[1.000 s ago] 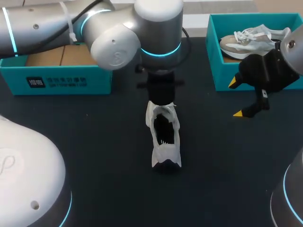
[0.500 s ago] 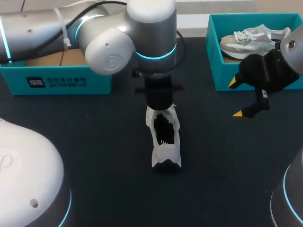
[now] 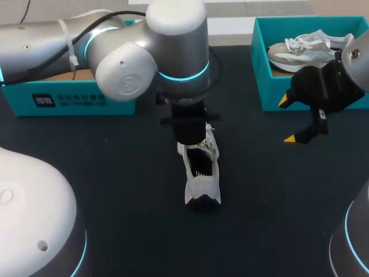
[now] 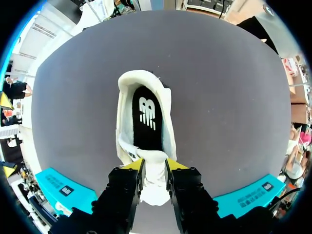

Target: Take the shoe out of the shoebox, open the shoe tongue, remove and reinsert the insole, then place the shoe into the shoebox

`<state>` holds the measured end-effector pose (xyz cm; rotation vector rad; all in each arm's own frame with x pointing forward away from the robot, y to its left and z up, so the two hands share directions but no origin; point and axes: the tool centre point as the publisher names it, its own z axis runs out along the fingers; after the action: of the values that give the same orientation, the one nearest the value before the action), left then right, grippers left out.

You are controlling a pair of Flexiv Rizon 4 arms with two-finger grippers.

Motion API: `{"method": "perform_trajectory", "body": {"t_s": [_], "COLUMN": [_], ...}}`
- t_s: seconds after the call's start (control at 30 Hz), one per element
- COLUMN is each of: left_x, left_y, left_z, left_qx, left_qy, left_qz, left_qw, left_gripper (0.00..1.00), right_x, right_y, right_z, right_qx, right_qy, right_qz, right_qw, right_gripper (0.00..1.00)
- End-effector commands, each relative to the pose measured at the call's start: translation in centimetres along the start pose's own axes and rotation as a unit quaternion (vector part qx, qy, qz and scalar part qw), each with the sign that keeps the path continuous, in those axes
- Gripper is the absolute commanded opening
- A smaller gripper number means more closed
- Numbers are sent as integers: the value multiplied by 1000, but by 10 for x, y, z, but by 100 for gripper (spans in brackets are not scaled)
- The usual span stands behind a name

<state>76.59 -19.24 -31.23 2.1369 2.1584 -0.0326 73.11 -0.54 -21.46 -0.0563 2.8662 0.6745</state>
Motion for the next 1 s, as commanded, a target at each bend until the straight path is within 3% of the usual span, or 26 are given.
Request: {"method": "perform_trajectory", "body": {"t_s": [0.03,0.4,0.53,0.73,1.0], "left_x": [5,4,4,-3,-6], "left_y": [-6,-22,-26,-14,-7], "left_z": [4,16,13,2,22], "left_qx": [2,13,7,-11,-1], "left_qy": [-4,3,4,-8,-5], "left_qz": [2,1,4,-5,-32], "left_qw": [1000,1000,1000,1000,999], "left_gripper": [24,13,14,15,11], "right_x": [0,0,0,0,0], "right_y": [1,1,1,1,1], "right_z": [2,2,2,2,2], "right_qx": [2,2,2,2,2], "right_qy": [0,0,0,0,0], "right_qz": [1,1,1,1,1], "right_qw": [1000,1000,1000,1000,1000], "right_gripper": [100,100,100,100,100]}}
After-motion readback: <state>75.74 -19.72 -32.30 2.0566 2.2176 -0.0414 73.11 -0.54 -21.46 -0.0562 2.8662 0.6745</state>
